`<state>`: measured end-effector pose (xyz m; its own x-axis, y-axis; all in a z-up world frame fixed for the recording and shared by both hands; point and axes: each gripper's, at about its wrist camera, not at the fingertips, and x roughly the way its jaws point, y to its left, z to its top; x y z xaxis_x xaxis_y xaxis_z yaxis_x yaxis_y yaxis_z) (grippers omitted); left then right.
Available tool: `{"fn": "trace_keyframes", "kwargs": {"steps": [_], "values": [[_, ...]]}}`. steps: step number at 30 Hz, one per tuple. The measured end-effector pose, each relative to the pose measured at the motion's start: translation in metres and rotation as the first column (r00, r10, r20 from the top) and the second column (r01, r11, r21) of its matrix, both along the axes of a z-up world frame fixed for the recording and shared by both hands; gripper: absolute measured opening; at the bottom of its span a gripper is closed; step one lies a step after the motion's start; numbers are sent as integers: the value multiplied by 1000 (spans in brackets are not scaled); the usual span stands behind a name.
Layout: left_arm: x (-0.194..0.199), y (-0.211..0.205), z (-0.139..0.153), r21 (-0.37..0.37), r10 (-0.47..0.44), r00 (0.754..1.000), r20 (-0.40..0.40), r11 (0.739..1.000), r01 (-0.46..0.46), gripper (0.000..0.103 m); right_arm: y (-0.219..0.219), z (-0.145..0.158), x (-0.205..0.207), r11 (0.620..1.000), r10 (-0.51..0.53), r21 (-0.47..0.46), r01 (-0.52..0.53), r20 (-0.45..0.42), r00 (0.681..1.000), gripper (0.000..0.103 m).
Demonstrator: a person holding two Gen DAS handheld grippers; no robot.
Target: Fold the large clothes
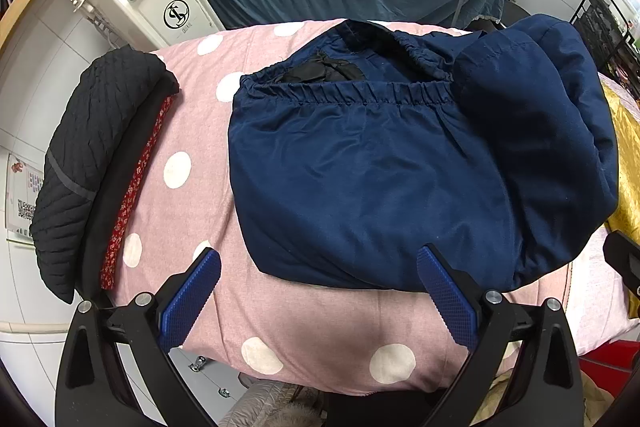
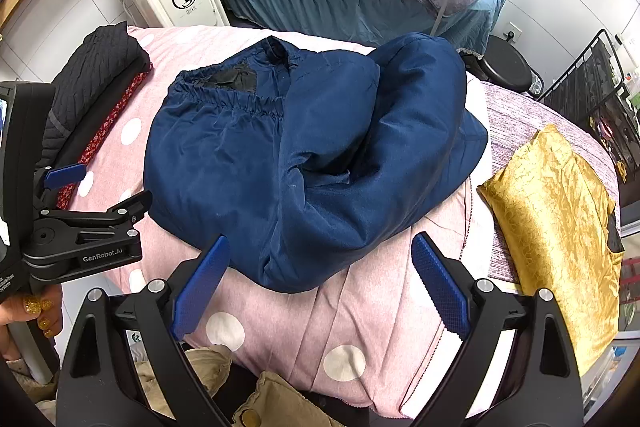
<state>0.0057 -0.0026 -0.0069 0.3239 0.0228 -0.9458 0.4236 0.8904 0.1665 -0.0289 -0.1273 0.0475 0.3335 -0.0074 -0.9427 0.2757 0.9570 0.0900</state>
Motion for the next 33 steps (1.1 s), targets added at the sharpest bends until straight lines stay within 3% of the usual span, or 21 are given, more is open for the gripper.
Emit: {"fn": "trace_keyframes", "kwargs": {"steps": [33], "values": [[-3, -5, -3, -1, -10, 1000, -14, 1000, 10, 97, 0, 0, -5, 1000, 1, 1, -1, -10, 1000, 91]]}}
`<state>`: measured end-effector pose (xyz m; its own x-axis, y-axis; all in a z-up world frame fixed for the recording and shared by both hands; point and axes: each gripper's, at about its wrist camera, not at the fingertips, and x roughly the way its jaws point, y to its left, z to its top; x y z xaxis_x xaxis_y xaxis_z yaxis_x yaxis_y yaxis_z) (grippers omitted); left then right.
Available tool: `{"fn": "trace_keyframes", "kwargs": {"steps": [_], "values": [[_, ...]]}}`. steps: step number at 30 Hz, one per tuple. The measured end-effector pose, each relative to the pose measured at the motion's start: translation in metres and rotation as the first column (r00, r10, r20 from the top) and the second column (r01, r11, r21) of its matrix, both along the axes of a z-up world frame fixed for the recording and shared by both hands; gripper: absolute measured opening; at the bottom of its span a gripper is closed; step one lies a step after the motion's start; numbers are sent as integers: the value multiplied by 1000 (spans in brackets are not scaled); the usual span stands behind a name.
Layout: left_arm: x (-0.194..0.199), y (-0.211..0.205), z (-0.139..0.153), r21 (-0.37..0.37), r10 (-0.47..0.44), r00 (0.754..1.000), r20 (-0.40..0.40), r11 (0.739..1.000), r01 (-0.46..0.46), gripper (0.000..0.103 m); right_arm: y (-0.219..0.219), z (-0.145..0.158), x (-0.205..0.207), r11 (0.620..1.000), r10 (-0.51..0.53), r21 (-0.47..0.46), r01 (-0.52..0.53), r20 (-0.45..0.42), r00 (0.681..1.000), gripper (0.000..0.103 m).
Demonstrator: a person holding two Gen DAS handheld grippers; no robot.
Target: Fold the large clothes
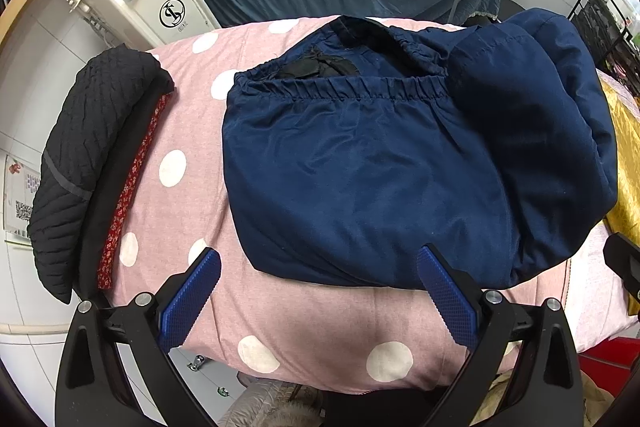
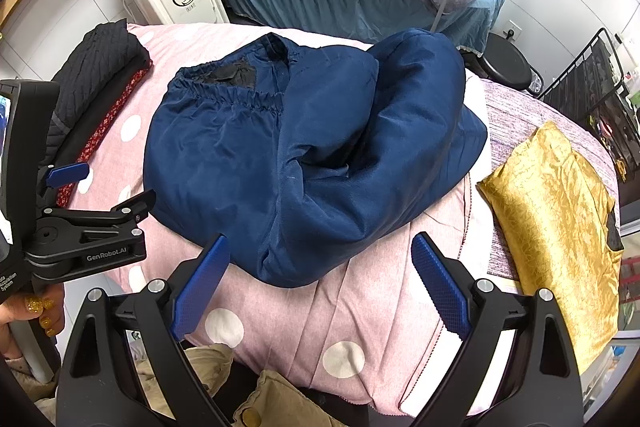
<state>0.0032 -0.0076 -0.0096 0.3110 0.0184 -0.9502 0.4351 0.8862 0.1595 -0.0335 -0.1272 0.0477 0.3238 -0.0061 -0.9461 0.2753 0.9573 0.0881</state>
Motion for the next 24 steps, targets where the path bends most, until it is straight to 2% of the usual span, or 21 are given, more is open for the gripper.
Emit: {"fn": "trace_keyframes", "kwargs": {"steps": [17, 22, 24], "values": [[14, -9, -9, 21, -6, 1000, -26, 1000, 7, 97, -12, -7, 12, 1000, -3, 28, 3, -17, 1000, 91], [23, -16, -15, 30, -11, 999, -37, 999, 12, 97, -29, -3, 16, 995, -40, 91, 37, 21, 999, 91], [31, -21, -16, 33, -23, 999, -34, 999, 24, 97, -47, 3, 18, 988, -88, 133, 80, 57, 995, 91]]}}
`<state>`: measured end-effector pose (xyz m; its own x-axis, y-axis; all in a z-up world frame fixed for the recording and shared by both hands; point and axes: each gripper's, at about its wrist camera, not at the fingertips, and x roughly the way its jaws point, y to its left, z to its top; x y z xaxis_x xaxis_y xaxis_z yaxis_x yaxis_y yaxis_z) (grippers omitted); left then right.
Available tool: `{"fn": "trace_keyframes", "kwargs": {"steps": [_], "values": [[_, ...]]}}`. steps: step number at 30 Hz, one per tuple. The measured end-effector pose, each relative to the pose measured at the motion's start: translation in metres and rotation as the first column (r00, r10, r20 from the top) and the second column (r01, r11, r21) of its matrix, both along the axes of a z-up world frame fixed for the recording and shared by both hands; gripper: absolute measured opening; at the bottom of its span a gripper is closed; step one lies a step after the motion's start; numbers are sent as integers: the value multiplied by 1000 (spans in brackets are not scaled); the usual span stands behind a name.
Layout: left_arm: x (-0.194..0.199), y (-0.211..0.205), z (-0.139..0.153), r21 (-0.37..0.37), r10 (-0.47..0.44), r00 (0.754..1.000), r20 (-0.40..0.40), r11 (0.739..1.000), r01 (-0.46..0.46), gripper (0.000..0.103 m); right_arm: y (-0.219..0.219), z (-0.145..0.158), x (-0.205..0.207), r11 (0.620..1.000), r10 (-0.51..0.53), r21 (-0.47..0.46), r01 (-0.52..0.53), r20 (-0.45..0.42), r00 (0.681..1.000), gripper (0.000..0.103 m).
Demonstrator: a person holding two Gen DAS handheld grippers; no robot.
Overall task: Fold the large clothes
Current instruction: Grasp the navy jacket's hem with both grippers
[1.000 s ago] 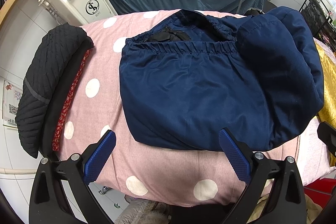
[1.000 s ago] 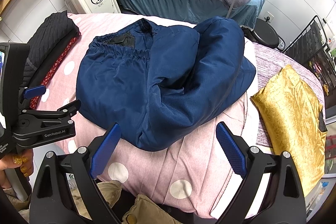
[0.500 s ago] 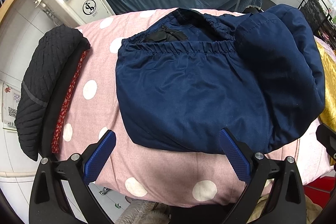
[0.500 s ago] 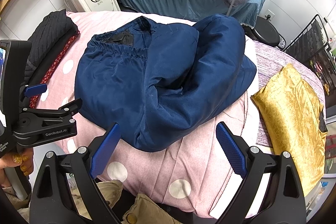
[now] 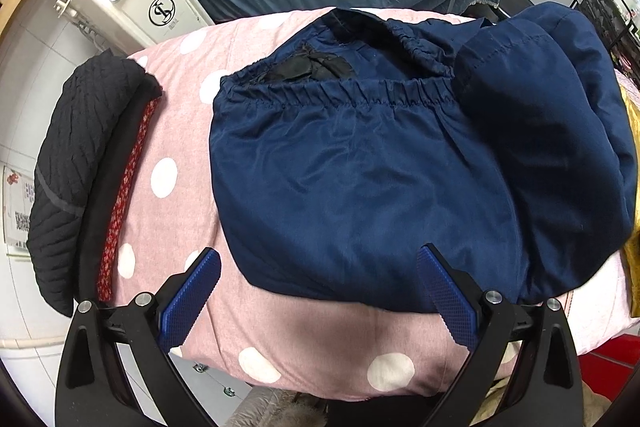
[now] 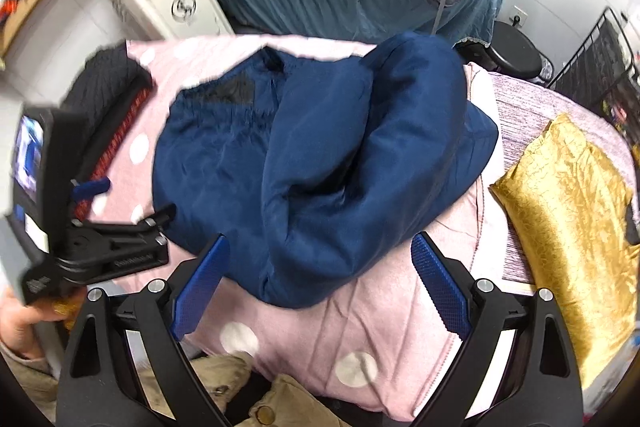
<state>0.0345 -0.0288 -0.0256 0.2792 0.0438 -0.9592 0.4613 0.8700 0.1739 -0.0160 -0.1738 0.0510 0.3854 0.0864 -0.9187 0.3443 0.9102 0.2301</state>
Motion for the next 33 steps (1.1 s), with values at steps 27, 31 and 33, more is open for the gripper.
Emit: {"fn": "trace_keyframes", "kwargs": {"steps": [27, 31, 33], "values": [[256, -244, -106, -80, -207, 952, -225, 978, 193, 97, -249, -190, 157, 923, -352, 40, 382, -311, 883, 91], [260, -277, -148, -87, -293, 895, -337, 956, 280, 97, -231, -234, 156, 945, -265, 79, 317, -380, 886, 89], [251, -284, -174, -123, -321, 829, -458, 946, 299, 96, -222, -236, 144, 951, -257, 83, 298, -324, 910, 67]]}}
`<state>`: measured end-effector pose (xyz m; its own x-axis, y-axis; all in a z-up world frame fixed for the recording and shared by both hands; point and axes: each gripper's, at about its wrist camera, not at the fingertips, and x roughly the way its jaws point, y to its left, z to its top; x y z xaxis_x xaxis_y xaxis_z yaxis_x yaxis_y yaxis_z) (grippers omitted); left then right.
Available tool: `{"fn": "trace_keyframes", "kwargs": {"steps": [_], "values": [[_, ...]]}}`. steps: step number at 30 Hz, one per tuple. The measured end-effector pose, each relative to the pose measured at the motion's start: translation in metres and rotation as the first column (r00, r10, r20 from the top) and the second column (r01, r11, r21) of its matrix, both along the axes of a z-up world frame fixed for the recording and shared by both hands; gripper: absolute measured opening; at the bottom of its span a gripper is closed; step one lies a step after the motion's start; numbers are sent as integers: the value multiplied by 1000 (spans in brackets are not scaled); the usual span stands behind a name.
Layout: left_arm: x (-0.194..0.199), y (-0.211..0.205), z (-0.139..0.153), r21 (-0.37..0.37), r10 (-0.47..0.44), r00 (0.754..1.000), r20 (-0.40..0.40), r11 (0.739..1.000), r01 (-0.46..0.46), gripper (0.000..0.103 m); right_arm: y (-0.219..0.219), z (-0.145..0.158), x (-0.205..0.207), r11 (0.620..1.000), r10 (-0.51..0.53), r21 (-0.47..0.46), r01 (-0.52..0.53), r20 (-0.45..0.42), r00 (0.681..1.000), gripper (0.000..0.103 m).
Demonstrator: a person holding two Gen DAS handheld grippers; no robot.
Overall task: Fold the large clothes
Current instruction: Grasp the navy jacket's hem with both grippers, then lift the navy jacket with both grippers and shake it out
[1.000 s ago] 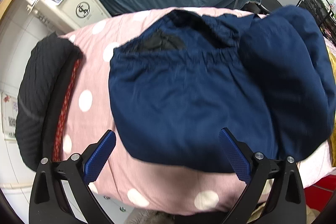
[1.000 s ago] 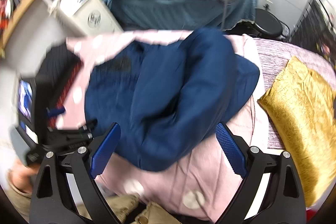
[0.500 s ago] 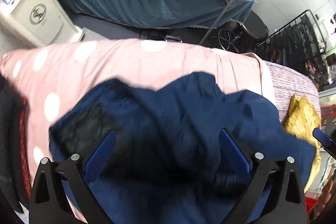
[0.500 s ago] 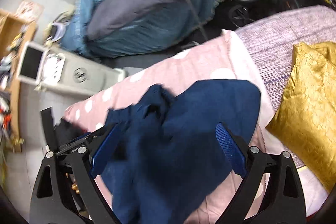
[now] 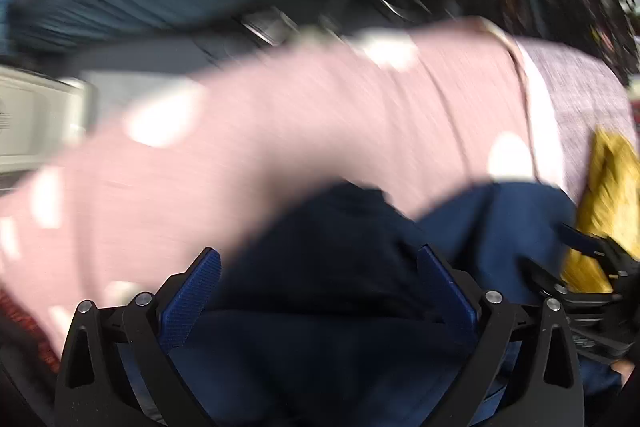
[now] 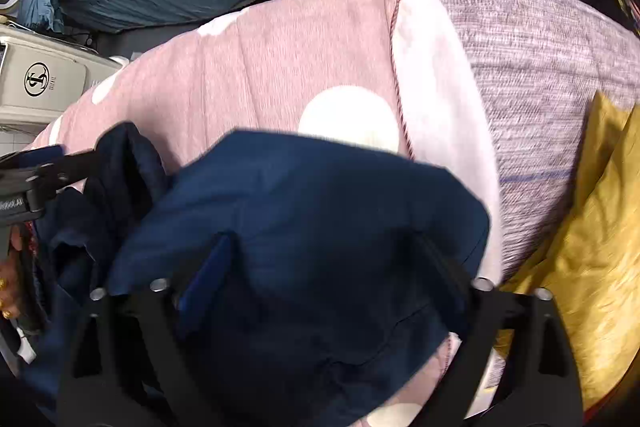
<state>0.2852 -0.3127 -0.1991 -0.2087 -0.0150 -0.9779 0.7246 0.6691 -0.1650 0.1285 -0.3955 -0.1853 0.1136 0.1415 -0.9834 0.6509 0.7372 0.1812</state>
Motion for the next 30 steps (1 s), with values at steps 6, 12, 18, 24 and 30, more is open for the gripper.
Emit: {"fn": "trace_keyframes", "kwargs": {"steps": [6, 12, 18, 24, 30], "values": [[-36, 8, -15, -10, -96, 995, 22, 995, 96, 49, 24, 31, -41, 995, 73, -83, -63, 123, 990, 7], [-55, 70, 56, -222, -15, 999, 37, 975, 23, 16, 36, 102, -100, 998, -31, -37, 46, 334, 942, 5], [-86, 190, 151, -440, 168, 986, 14, 886, -145, 14, 63, 184, -137, 995, -96, 60, 76, 539, 837, 5], [-122, 311, 257, -590, 395, 912, 111, 764, -259, 13, 109, 271, -153, 991, -62, 127, -53, 754, 654, 5], [-161, 423, 371, -724, 574, 793, 203, 633, -272, 13, 119, 359, -174, 973, -97, 169, -158, 918, 385, 5]]}}
